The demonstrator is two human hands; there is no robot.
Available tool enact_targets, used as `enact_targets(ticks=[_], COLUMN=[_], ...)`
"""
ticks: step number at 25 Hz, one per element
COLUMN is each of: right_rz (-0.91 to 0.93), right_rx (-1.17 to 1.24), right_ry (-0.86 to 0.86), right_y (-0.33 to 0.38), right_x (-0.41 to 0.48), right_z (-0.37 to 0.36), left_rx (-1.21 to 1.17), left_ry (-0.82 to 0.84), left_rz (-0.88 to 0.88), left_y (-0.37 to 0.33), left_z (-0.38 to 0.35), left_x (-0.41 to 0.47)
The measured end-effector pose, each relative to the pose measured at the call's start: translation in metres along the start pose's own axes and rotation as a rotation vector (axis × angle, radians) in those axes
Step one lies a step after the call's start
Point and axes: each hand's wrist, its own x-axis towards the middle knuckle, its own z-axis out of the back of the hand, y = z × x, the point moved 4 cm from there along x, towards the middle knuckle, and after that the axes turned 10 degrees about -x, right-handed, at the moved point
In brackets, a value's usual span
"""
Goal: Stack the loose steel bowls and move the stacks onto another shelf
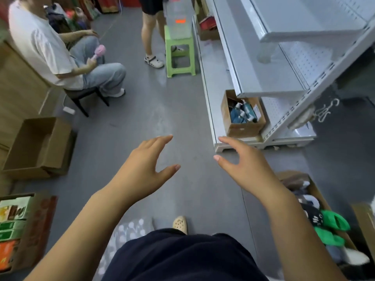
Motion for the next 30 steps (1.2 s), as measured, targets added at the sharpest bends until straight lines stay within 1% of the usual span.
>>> enact_targets(ticks=[3, 6, 9, 12, 17, 19, 23, 25, 28, 30], right_rz=[-0.021, -0.04, -0.037, -0.013, 0.064, 0.08, 0.06, 0.041, -0.012, -0.041], right_rx=[-0.001, 0.0, -0.027, -0.028, -0.058, -0.07, -0.025, -0.02, 0.022, 0.05], right_ry=[-0.016, -0.008, -0.022, -0.049, 0.005, -0.001, -0.02, -0.027, -0.092, -0.19], right_y=[0.008, 0.005, -0.004, -0.01, -0.012, -0.012, -0.018, -0.02, -0.019, -0.018], right_x=[0.061, 0.114, 0.173, 0.242, 0.356, 0.392, 0.447, 0.473, 0.518, 0.55], right_z=[0.009, 0.023, 0.04, 0.065, 0.111, 0.125, 0.139, 0.141, 0.146, 0.151], left_rx=[-0.035, -0.112, -0.114, -0.093, -0.081, -0.09, -0.105, -0.104, -0.111, -0.113], left_ry=[-0.028, -0.024, -0.031, -0.087, -0.175, -0.191, -0.185, -0.156, -0.104, -0.061], left_rz=[-0.016, -0.006, -0.039, -0.061, -0.042, -0.037, -0.009, -0.002, -0.067, -0.136], left_y=[0.011, 0.016, 0.015, 0.008, 0.0, 0.003, 0.02, 0.029, 0.043, 0.051], left_z=[0.024, 0.03, 0.033, 0.046, 0.071, 0.074, 0.079, 0.082, 0.088, 0.097], left_x=[0.063, 0.121, 0.188, 0.259, 0.36, 0.39, 0.443, 0.478, 0.546, 0.595])
